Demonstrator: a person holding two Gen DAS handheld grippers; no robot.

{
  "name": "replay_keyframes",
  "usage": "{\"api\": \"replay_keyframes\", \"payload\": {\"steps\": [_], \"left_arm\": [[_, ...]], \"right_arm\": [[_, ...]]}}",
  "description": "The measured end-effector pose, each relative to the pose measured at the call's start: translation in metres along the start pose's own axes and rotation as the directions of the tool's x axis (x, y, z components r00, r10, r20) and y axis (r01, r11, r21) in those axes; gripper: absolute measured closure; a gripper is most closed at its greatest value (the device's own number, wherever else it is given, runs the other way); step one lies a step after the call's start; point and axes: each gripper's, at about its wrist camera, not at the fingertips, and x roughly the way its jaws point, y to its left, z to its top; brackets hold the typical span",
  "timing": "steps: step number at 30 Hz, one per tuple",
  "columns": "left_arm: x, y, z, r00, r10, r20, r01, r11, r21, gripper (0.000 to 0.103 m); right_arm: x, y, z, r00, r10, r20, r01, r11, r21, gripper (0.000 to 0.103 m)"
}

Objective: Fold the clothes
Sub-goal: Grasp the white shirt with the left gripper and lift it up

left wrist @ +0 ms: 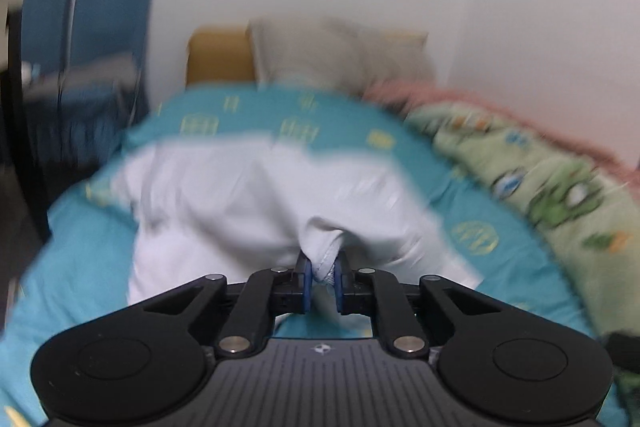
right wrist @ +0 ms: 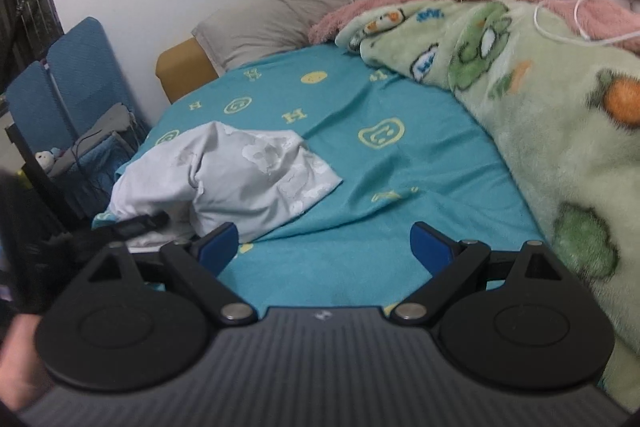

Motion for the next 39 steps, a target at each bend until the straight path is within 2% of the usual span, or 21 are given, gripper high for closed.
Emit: {"api": "replay_keyframes", "payload": {"steps": [2,5,7,10,11,14,16,19,21,23,25,26,28,30,32,34,35,36,37,38,39], "left_arm": [[-0.032,-0.006,0.014,0.997,-0.029,0.070,0.028,0.999,0.014,0.093],[-0.082,-0.014,0.036,0.983,-0.085,0.160,0.081,0.996,0.031,0.094],[-0.117,-0.019,0.051,0.969,-0.130,0.208,0.121,0.991,0.055,0.095],[-0.170,-0.030,0.073,0.936,-0.190,0.296,0.177,0.982,0.068,0.095],[-0.188,-0.034,0.080,0.923,-0.211,0.323,0.197,0.978,0.074,0.095],[-0.214,-0.037,0.080,0.911,-0.232,0.340,0.209,0.972,0.104,0.094],[-0.230,-0.038,0.080,0.904,-0.246,0.350,0.215,0.969,0.125,0.094],[-0.229,-0.023,0.062,0.907,-0.239,0.346,0.220,0.971,0.094,0.094],[-0.224,-0.008,0.051,0.911,-0.241,0.333,0.238,0.970,0.051,0.094],[-0.211,0.003,0.047,0.919,-0.237,0.315,0.236,0.971,0.042,0.094],[-0.197,0.015,0.042,0.927,-0.232,0.296,0.232,0.972,0.034,0.093],[-0.190,0.020,0.040,0.930,-0.229,0.286,0.230,0.973,0.031,0.093],[-0.180,0.030,0.037,0.934,-0.227,0.274,0.230,0.973,0.024,0.093],[-0.176,0.035,0.036,0.931,-0.245,0.271,0.252,0.968,0.009,0.093],[-0.171,0.037,0.035,0.929,-0.263,0.262,0.271,0.963,0.006,0.093],[-0.164,0.038,0.033,0.929,-0.273,0.252,0.279,0.960,0.012,0.093],[-0.161,0.038,0.032,0.930,-0.273,0.247,0.279,0.960,0.011,0.093],[-0.158,0.038,0.031,0.931,-0.272,0.242,0.278,0.960,0.010,0.093],[-0.157,0.038,0.030,0.933,-0.268,0.239,0.275,0.961,0.005,0.093],[-0.155,0.038,0.030,0.935,-0.264,0.237,0.271,0.962,0.000,0.093],[-0.153,0.038,0.030,0.937,-0.259,0.235,0.268,0.963,-0.005,0.093]], "right_arm": [[-0.003,0.001,0.002,0.999,0.011,0.032,-0.010,1.000,-0.011,0.009],[-0.011,0.005,0.005,0.995,0.022,0.095,-0.018,0.999,-0.042,0.009],[-0.020,0.011,0.007,0.989,0.030,0.145,-0.020,0.997,-0.072,0.009],[-0.036,0.017,0.008,0.974,0.050,0.220,-0.024,0.993,-0.118,0.009],[-0.043,0.018,0.009,0.970,0.067,0.235,-0.038,0.992,-0.124,0.009],[-0.065,0.020,0.010,0.954,0.140,0.266,-0.106,0.985,-0.138,0.009],[-0.077,0.024,0.008,0.937,0.232,0.260,-0.188,0.965,-0.182,0.009],[-0.081,0.038,0.002,0.911,0.380,0.160,-0.330,0.904,-0.271,0.009],[-0.077,0.051,-0.006,0.891,0.447,0.077,-0.404,0.859,-0.314,0.010],[-0.068,0.066,-0.017,0.880,0.476,-0.007,-0.445,0.817,-0.366,0.010],[-0.057,0.083,-0.029,0.870,0.484,-0.088,-0.475,0.780,-0.408,0.017],[-0.049,0.091,-0.034,0.869,0.479,-0.126,-0.484,0.767,-0.422,0.027],[-0.030,0.104,-0.041,0.882,0.436,-0.178,-0.468,0.768,-0.438,0.027],[-0.011,0.112,-0.045,0.898,0.392,-0.200,-0.440,0.782,-0.442,0.027],[0.006,0.113,-0.045,0.906,0.365,-0.213,-0.422,0.797,-0.431,0.027],[0.017,0.111,-0.044,0.905,0.357,-0.230,-0.423,0.815,-0.397,0.028],[0.020,0.108,-0.043,0.902,0.359,-0.239,-0.427,0.823,-0.376,0.037],[0.021,0.104,-0.041,0.899,0.362,-0.246,-0.431,0.831,-0.353,0.052],[0.023,0.102,-0.039,0.897,0.363,-0.252,-0.432,0.839,-0.330,0.060],[0.026,0.101,-0.035,0.896,0.362,-0.258,-0.431,0.848,-0.308,0.074],[0.025,0.099,-0.033,0.897,0.362,-0.254,-0.429,0.854,-0.296,0.080]]}}
